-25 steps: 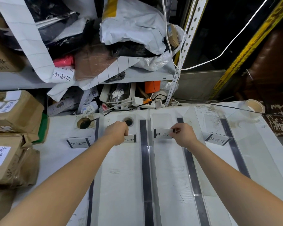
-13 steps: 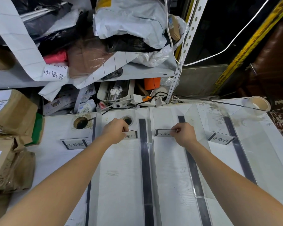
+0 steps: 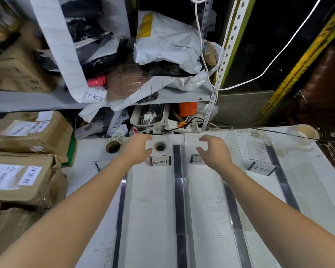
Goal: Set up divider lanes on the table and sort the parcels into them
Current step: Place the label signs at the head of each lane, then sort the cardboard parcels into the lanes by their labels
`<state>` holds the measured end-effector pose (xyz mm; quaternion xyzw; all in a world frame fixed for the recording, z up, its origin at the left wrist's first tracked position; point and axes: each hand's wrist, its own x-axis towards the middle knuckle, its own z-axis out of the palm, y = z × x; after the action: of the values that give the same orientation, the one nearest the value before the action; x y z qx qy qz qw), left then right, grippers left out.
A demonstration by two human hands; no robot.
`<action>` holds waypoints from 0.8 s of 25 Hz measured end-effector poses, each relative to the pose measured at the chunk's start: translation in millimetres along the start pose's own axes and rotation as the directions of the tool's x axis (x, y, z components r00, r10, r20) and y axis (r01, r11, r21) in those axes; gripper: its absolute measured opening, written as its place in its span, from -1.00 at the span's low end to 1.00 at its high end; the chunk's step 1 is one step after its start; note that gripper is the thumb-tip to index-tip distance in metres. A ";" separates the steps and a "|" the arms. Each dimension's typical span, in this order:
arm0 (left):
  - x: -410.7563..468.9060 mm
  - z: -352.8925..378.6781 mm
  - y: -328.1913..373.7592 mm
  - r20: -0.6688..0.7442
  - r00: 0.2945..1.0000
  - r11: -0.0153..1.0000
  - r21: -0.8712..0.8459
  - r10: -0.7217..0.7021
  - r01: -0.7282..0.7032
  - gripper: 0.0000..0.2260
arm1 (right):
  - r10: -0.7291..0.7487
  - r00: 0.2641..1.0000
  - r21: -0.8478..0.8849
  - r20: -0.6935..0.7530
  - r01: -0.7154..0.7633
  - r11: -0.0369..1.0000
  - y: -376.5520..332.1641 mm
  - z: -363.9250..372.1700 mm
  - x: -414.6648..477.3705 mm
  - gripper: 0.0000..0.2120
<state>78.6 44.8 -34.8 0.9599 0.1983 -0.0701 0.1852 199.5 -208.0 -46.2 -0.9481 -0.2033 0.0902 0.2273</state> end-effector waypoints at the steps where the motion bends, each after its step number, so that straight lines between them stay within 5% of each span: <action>1: -9.5 -11.2 -0.8 -0.009 1.000 0.999 0.042 0.000 0.000 -0.52 | -0.045 0.999 -0.041 -0.007 0.045 0.998 -11.8 -7.6 -4.0 -0.61; 11: -155.8 -109.5 -48.2 -0.107 0.971 0.932 0.276 -0.215 0.236 -0.44 | -0.333 0.922 -0.177 0.200 0.368 0.913 -139.7 -26.5 -62.0 -0.47; 20: -236.3 -154.2 -162.0 -0.199 0.922 0.914 0.176 -0.331 0.366 -0.54 | -0.426 0.870 -0.021 0.249 0.445 0.896 -271.2 11.8 -112.5 -0.42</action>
<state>-193.2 158.2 103.3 0.9257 0.3726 -0.0428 0.0502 1.6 -30.6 79.2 -0.8682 -0.4407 0.1414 0.1788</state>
